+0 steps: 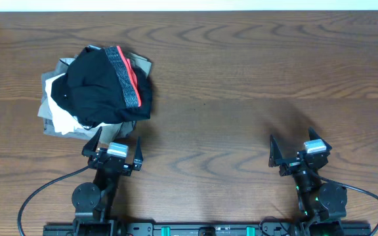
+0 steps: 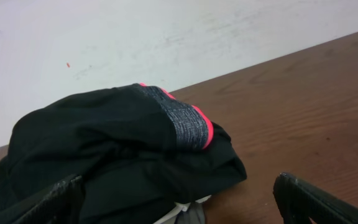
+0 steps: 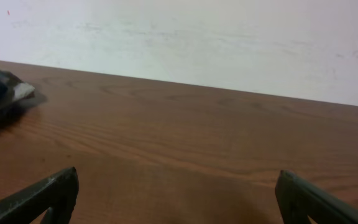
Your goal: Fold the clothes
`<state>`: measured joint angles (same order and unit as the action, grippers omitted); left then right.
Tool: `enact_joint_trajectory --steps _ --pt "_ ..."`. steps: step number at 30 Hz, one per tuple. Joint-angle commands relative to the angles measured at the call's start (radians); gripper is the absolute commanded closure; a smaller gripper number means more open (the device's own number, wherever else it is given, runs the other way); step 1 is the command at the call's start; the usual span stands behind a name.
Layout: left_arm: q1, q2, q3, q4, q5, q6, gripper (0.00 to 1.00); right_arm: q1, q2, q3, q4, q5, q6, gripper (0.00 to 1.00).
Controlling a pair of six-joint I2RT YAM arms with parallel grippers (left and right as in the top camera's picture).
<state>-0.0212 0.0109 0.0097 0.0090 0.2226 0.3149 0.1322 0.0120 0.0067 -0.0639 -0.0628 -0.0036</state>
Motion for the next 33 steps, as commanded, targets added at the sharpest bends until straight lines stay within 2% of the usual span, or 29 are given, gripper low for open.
enact_joint_trajectory --steps 1,33 --pt "-0.003 -0.009 -0.006 -0.040 -0.007 0.006 0.02 -0.003 -0.003 -0.001 -0.005 0.003 0.018 0.01" --pt "-0.003 -0.006 -0.006 -0.058 -0.007 0.006 0.02 -0.003 -0.003 -0.001 -0.005 0.003 0.018 0.01"
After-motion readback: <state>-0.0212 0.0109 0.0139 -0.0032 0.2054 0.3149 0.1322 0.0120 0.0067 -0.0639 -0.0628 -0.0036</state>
